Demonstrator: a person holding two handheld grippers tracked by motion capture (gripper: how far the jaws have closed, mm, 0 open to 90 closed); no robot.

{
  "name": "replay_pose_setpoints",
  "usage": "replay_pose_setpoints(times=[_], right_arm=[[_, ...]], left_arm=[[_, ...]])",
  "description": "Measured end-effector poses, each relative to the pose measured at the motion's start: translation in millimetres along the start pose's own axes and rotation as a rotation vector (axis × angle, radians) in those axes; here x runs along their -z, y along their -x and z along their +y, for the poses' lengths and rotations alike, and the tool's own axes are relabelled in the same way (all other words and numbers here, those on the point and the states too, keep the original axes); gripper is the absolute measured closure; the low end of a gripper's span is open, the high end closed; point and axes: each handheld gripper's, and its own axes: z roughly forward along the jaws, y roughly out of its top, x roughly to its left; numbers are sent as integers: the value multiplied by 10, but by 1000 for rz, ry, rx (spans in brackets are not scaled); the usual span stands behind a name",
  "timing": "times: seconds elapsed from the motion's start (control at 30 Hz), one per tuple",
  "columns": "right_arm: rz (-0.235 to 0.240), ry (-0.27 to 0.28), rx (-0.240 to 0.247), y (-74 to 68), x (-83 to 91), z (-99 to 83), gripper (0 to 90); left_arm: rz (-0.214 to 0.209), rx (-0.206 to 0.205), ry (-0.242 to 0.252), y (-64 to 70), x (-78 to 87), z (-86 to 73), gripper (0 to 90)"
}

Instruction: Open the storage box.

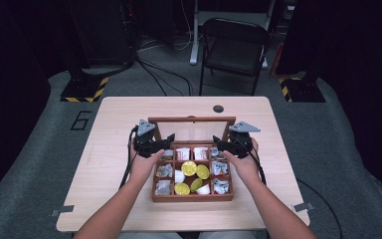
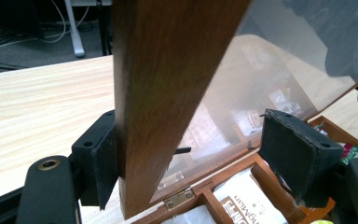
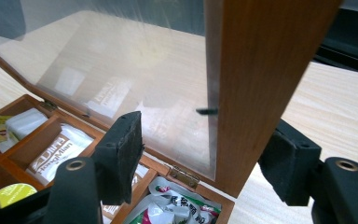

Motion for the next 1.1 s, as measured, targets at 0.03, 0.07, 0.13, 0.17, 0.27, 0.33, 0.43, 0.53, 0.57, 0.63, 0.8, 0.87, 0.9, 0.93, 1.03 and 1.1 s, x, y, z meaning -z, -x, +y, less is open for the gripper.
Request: replay_pose_setpoints(times=[0.03, 0.07, 0.13, 0.17, 0.27, 0.33, 0.43, 0.53, 0.57, 0.63, 0.8, 0.87, 0.9, 0.93, 1.03, 1.1], right_arm=[[-2, 2, 1, 3, -8, -7, 345], [-3, 0, -6, 2, -14, -14, 347], [-2, 0, -15, 4, -25, -26, 349], [-2, 0, -15, 4, -25, -26, 349], [2, -5, -15, 28, -54, -35, 357], [3, -12, -25, 27, -73, -46, 357], [-5, -8, -21, 29, -96, -63, 355], [-4, -12, -33, 27, -111, -76, 356], [-1, -13, -32, 32, -118, -78, 357], [-1, -15, -37, 36, -129, -83, 359], [-2, -14, -41, 54, -157, -97, 362], [-3, -18, -41, 53, -165, -103, 362], [-4, -17, -42, 53, -170, -104, 362], [-3, -15, -44, 58, -178, -105, 363], [-6, -16, -48, 61, -190, -108, 362], [-6, -16, -52, 62, -200, -110, 360]], left_arm=[[-1, 7, -1, 2, -3, -7, 244], [1, -8, -11, -12, -1, -12, 244], [2, -1, -13, -19, -17, -30, 244], [2, -1, -13, -19, -17, -30, 245], [10, -9, -20, -21, -37, -48, 245], [13, 1, -18, -22, -57, -61, 245], [15, 7, -17, -32, -83, -90, 245], [17, 1, -52, -58, -108, -120, 245], [17, 4, -55, -62, -121, -130, 245], [18, 12, -55, -71, -137, -136, 249], [15, 28, -54, -80, -162, -154, 249], [26, 23, -61, -84, -177, -163, 251], [28, 21, -63, -87, -184, -167, 250], [31, 25, -61, -86, -190, -171, 250], [38, 43, -52, -76, -209, -189, 248], [34, 47, -46, -84, -212, -206, 248]])
